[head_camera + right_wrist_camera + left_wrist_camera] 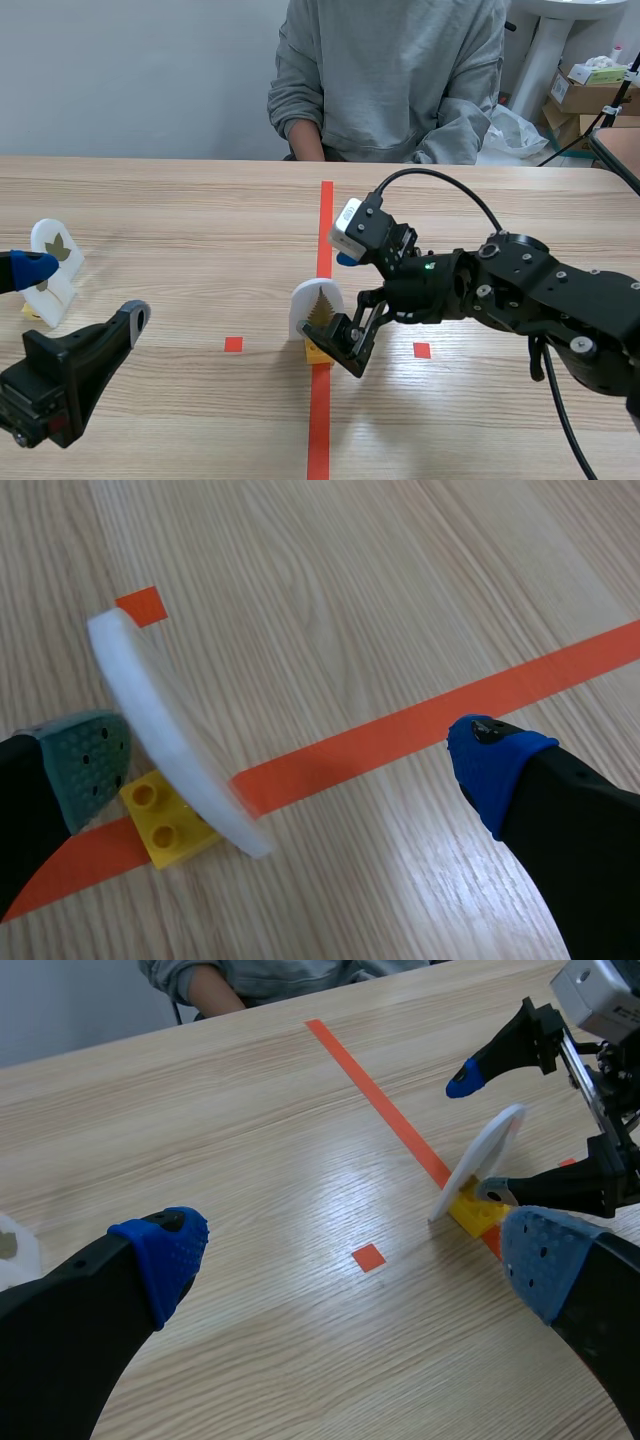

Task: Do the leaf sorting experiment

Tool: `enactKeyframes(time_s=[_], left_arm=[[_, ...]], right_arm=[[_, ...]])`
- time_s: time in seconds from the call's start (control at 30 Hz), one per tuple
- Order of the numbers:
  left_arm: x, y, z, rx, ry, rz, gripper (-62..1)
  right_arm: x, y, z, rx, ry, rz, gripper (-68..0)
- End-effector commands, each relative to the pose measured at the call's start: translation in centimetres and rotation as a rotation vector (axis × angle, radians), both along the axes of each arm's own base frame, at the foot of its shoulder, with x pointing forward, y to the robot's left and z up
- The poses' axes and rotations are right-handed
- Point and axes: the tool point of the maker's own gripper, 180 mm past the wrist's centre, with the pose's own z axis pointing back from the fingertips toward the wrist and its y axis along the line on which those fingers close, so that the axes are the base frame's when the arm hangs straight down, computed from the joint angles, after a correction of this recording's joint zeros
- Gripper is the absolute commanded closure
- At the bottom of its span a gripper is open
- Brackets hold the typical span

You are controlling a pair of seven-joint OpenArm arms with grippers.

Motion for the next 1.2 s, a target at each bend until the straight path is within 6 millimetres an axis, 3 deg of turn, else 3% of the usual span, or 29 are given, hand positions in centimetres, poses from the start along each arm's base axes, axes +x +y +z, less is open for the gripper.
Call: enactKeyframes(time_s=[0.0,0.13,0.4,0.57,0.63,0.8,0.97,1.17], left_arm=[[0.3,-0.36,1.19,-0.013,-0.037,-0.008,-62.3],[0.3,-0.36,1.18,-0.013,-0.036,-0.008,-62.3],[0.28,-0.35,1.12,-0.012,-0.033,-0.008,-62.3],[0.28,-0.35,1.11,-0.012,-0.033,-0.008,-62.3],[0.28,-0.35,1.11,-0.012,-0.033,-0.008,-62.3],[0.28,-0.35,1.11,-0.012,-0.033,-0.008,-62.3],[0.28,-0.35,1.11,-0.012,-0.033,-0.008,-62.3],[0.28,-0.35,1.1,-0.011,-0.033,-0.008,-62.3]], right_arm=[[0.3,0.56,0.9,0.02,-0.02,0.013,-67.9],[-0.52,1.01,0.26,0.016,-0.004,0.023,-67.9],[-0.29,1.15,0.02,0.013,-0.019,-0.01,-66.9],[-0.3,1.11,-0.06,0.009,-0.017,-0.011,-42.8],[-0.3,1.11,-0.06,0.009,-0.017,-0.011,-36.4],[-0.29,1.14,0.01,0.012,-0.018,-0.011,-29.0],[-0.29,1.15,0.02,0.013,-0.019,-0.011,-17.3],[-0.29,1.18,0.08,0.016,-0.02,-0.01,-13.8]])
